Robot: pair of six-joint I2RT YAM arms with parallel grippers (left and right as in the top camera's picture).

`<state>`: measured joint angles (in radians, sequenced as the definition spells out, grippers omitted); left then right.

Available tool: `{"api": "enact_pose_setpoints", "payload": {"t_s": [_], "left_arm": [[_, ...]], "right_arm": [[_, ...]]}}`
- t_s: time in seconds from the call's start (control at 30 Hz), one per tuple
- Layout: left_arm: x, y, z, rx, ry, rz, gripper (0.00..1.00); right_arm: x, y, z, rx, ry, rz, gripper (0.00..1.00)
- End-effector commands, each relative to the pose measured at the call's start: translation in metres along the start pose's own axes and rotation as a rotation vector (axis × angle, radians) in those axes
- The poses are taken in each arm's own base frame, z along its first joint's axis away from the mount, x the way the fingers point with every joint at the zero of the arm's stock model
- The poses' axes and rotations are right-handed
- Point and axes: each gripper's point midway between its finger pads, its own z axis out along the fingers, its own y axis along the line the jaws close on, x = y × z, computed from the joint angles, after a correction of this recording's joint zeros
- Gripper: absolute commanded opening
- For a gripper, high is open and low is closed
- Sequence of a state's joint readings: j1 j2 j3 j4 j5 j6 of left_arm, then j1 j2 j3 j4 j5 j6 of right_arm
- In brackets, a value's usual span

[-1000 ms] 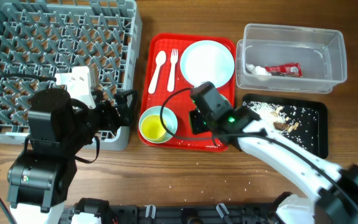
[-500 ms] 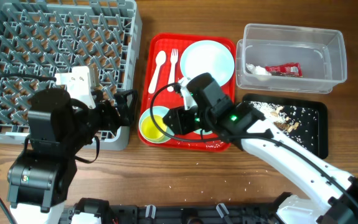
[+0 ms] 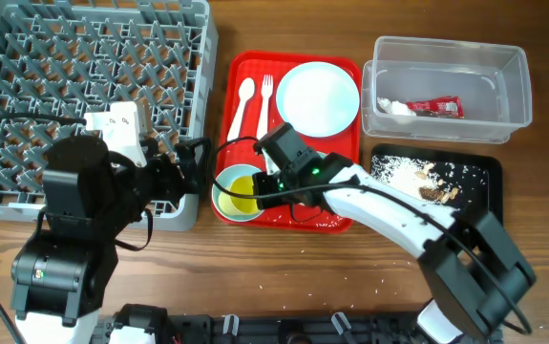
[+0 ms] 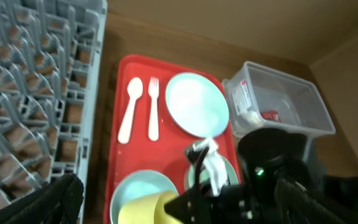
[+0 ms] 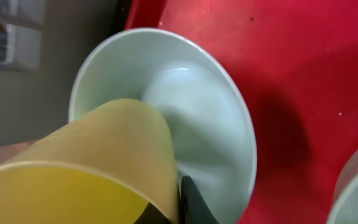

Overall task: Sort waste into correct bins and load items into the dishwasher rack
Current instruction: 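Lift the yellow cup out of the blue bowl with the right gripper, then pass the yellow cup from the right gripper to the left gripper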

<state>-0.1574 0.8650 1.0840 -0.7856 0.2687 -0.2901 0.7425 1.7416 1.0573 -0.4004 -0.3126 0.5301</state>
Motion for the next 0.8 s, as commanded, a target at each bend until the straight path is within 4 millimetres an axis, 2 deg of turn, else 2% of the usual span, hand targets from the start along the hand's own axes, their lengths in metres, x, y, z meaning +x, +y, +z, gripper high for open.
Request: {"api": "enact_pose_setpoints", "payload": {"t_s": [0.0,0.03,0.1,0.17,0.2,0.23,0.27,0.33,0.4,0.43,0.53,0.63,0.77], "left_arm": [[0.008,-0.009,-0.005,0.042,0.042,-0.014,1.00],[0.008,-0.009,-0.004,0.043,0.044,-0.015,1.00],[0.008,-0.010,-0.004,0.047,0.044,-0.042,1.00],[0.008,-0.014,-0.005,0.076,0.054,-0.148,1.00],[0.007,-0.023,-0.006,0.133,0.067,-0.164,1.00],[0.007,-0.038,-0.008,0.233,0.093,-0.181,1.00],[0.005,-0.061,-0.016,0.413,0.138,-0.185,1.00],[-0.004,-0.089,-0.035,0.732,0.222,-0.187,1.00],[-0.009,-0.099,-0.054,0.982,0.311,-0.191,1.00],[-0.010,-0.100,-0.058,1.048,0.343,-0.196,1.00],[-0.007,-0.093,-0.037,1.042,0.405,-0.271,1.00],[0.000,-0.102,-0.036,1.067,0.442,-0.259,1.00],[0.008,-0.114,-0.039,1.098,0.483,-0.234,0.97]], "right_arm": [[-0.032,0.008,-0.060,-0.038,-0.148,0.006,0.04],[-0.036,0.005,-0.074,-0.047,-0.171,0.021,0.04],[-0.050,0.004,-0.122,-0.133,-0.251,0.021,0.04],[-0.061,0.016,-0.170,-0.287,-0.337,-0.075,0.04],[-0.063,0.021,-0.188,-0.346,-0.366,-0.112,0.04],[-0.063,0.026,-0.208,-0.414,-0.397,-0.158,0.04],[-0.062,0.030,-0.226,-0.478,-0.420,-0.190,0.04],[-0.053,0.045,-0.250,-0.625,-0.424,-0.299,0.04],[-0.046,0.058,-0.258,-0.712,-0.404,-0.353,0.04],[-0.044,0.065,-0.261,-0.745,-0.403,-0.385,0.04],[-0.044,0.089,-0.273,-0.818,-0.426,-0.468,0.04],[-0.050,0.104,-0.276,-0.840,-0.452,-0.498,0.04],[-0.052,0.115,-0.263,-0.857,-0.432,-0.503,0.04]]}}
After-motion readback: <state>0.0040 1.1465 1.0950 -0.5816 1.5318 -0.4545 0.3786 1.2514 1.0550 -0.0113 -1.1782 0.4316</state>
